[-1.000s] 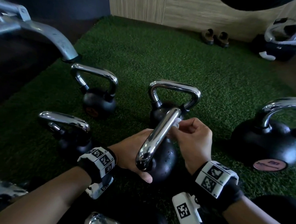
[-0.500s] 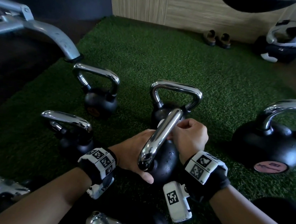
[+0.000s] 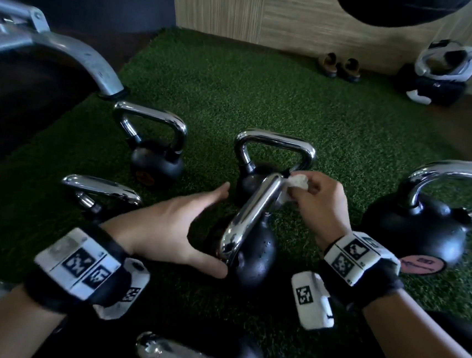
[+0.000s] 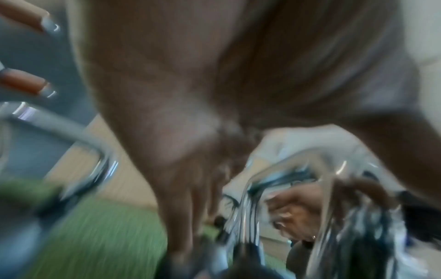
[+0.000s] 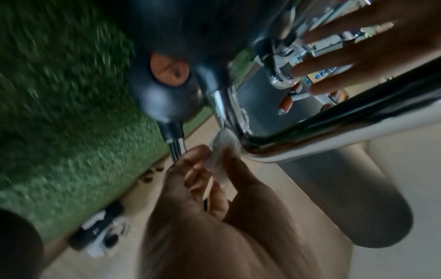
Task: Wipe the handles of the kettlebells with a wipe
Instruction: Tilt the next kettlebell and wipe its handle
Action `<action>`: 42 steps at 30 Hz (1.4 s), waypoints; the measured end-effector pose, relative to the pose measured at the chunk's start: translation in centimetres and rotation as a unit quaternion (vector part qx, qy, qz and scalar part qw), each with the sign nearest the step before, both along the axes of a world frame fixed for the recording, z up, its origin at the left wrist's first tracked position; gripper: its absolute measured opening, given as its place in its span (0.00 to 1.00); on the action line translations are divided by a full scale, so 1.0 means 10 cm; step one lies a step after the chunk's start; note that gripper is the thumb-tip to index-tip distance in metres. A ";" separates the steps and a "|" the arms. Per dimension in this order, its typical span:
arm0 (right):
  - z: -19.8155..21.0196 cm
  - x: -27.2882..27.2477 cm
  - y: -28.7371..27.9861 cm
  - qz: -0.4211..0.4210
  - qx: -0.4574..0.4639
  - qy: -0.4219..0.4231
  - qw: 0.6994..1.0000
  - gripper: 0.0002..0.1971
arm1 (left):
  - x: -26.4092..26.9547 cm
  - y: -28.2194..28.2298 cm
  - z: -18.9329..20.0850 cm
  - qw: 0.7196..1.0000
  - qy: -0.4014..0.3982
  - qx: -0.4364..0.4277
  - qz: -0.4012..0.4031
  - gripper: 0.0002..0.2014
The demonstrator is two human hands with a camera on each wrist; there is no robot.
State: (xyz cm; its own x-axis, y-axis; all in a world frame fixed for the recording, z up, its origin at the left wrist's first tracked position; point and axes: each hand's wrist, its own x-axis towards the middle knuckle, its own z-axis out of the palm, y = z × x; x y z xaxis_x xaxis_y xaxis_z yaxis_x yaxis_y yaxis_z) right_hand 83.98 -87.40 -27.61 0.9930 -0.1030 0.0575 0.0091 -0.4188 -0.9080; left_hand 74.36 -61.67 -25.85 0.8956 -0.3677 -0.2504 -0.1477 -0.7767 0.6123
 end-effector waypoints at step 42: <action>1.23 -0.47 -0.29 0.255 -0.523 0.117 0.804 0.21 | -0.29 0.33 0.11 0.979 -0.131 0.029 0.153 0.30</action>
